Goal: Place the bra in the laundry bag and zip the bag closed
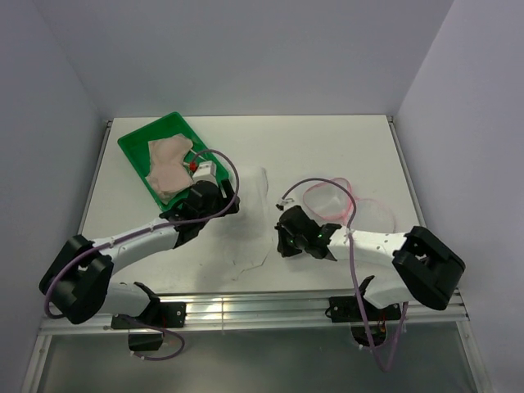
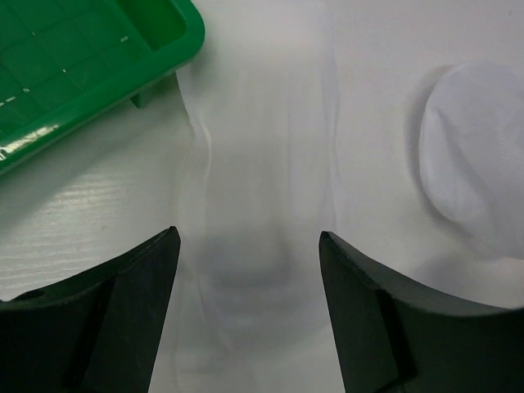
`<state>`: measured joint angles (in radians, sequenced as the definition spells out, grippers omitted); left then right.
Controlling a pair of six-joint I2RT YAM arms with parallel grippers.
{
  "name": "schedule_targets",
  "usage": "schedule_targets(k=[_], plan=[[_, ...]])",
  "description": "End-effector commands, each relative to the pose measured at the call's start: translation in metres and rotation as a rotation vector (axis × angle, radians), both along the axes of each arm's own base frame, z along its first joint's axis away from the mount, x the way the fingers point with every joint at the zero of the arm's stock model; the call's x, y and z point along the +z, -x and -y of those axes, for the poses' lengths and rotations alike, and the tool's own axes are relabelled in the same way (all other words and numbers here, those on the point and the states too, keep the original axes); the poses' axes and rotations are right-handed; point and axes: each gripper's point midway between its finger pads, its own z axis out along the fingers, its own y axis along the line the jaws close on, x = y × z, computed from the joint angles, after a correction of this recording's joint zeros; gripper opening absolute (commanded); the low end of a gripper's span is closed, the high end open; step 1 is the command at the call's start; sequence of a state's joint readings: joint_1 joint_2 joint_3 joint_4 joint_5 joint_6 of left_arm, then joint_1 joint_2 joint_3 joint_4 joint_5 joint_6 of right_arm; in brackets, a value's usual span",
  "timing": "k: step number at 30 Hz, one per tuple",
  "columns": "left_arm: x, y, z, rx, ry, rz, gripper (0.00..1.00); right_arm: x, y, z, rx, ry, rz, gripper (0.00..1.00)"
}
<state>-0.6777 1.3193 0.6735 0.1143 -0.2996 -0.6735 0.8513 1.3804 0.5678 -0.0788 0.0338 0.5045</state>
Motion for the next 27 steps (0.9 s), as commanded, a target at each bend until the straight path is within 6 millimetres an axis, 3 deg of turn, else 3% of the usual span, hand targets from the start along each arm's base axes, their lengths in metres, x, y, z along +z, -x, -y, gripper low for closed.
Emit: schedule_targets(k=[1, 3, 4, 5, 8, 12, 13, 16, 20, 21, 27], plan=[[0.004, -0.007, 0.021, -0.069, 0.045, 0.012, 0.76, 0.004, 0.015, 0.005, 0.009, -0.028, -0.024, 0.0], [0.006, -0.012, 0.025, -0.074, 0.049, 0.018, 0.76, 0.009, 0.011, 0.006, -0.008, -0.034, 0.0, 0.0], [0.001, -0.014, 0.026, -0.071, 0.04, 0.007, 0.76, 0.015, 0.005, 0.004, -0.022, -0.041, 0.021, 0.08], [0.004, -0.018, 0.027, -0.061, 0.045, 0.015, 0.75, 0.023, -0.005, -0.003, -0.027, -0.051, 0.053, 0.33], [0.014, -0.021, 0.026, -0.049, 0.058, 0.04, 0.75, 0.034, -0.026, -0.023, -0.034, -0.078, 0.097, 0.64], [0.012, -0.016, 0.015, -0.031, 0.033, 0.037, 0.75, 0.02, -0.041, -0.038, -0.018, -0.031, 0.08, 0.68], [0.009, -0.014, 0.013, -0.029, 0.029, 0.032, 0.75, 0.008, -0.041, -0.038, -0.01, -0.002, 0.059, 0.68], [0.004, -0.01, 0.005, -0.018, 0.034, 0.025, 0.75, -0.004, -0.041, -0.036, 0.001, 0.046, 0.041, 0.6], [-0.001, -0.012, 0.001, -0.015, 0.04, 0.015, 0.75, -0.015, -0.032, -0.025, 0.039, 0.122, 0.014, 0.09], [0.0, -0.014, 0.001, -0.018, 0.039, 0.018, 0.76, -0.016, -0.027, -0.022, 0.049, 0.129, 0.003, 0.01], [0.0, -0.019, 0.009, -0.053, 0.052, 0.027, 0.78, -0.001, 0.01, 0.003, 0.055, 0.063, -0.023, 0.0]])
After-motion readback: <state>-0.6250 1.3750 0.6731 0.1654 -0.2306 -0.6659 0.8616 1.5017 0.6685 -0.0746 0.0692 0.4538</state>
